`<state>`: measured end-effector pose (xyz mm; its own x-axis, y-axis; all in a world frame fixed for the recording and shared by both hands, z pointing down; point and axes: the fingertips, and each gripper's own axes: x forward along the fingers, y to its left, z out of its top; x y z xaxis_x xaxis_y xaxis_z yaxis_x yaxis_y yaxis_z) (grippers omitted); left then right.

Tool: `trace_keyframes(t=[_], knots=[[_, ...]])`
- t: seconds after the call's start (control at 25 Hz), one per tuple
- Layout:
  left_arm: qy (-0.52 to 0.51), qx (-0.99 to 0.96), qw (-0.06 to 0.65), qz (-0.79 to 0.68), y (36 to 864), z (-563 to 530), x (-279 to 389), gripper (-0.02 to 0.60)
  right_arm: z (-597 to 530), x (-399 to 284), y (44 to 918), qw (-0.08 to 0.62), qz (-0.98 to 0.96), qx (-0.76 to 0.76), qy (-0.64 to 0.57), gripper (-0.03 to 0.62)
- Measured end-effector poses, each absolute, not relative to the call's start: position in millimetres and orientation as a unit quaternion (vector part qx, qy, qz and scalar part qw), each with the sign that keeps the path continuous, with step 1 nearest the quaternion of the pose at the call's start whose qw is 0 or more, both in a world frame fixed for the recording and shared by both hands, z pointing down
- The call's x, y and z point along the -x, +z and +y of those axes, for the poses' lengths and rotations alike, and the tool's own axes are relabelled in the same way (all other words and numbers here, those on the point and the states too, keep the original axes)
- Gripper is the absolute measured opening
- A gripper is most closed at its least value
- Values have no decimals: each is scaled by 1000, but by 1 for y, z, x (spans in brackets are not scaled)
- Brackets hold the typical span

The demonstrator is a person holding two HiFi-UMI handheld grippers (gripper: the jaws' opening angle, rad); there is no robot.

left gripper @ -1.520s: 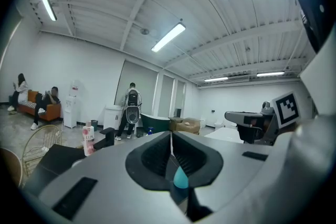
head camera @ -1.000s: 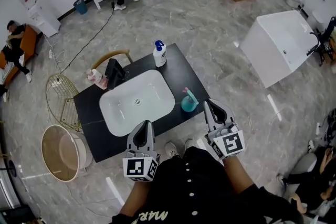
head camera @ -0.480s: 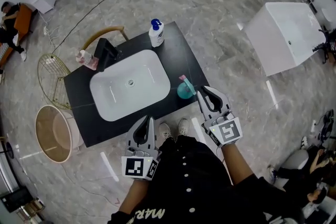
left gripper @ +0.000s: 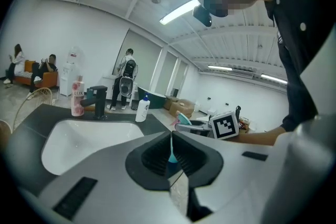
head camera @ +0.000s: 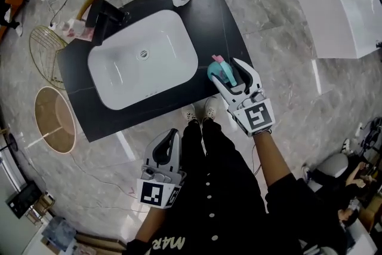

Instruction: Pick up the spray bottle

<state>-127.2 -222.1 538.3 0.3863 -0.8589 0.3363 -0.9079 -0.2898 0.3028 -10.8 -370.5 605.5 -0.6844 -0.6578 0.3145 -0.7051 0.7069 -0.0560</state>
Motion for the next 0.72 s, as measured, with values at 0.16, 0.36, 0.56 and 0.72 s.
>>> trace_keyframes(t=[0.16, 0.36, 0.56, 0.72], knots=[[68, -792, 248, -554, 560, -220, 128, 20, -382, 19, 612, 117, -917, -374, 74, 164], [73, -785, 253, -561, 567, -220, 131, 20, -382, 25, 611, 114, -923, -365, 50, 120], [71, -779, 237, -575, 555, -232, 140, 20, -382, 28, 586, 110, -927, -356, 36, 118], [69, -772, 217, -594, 533, -244, 150, 20, -376, 27, 546, 101, -927, -360, 28, 118]])
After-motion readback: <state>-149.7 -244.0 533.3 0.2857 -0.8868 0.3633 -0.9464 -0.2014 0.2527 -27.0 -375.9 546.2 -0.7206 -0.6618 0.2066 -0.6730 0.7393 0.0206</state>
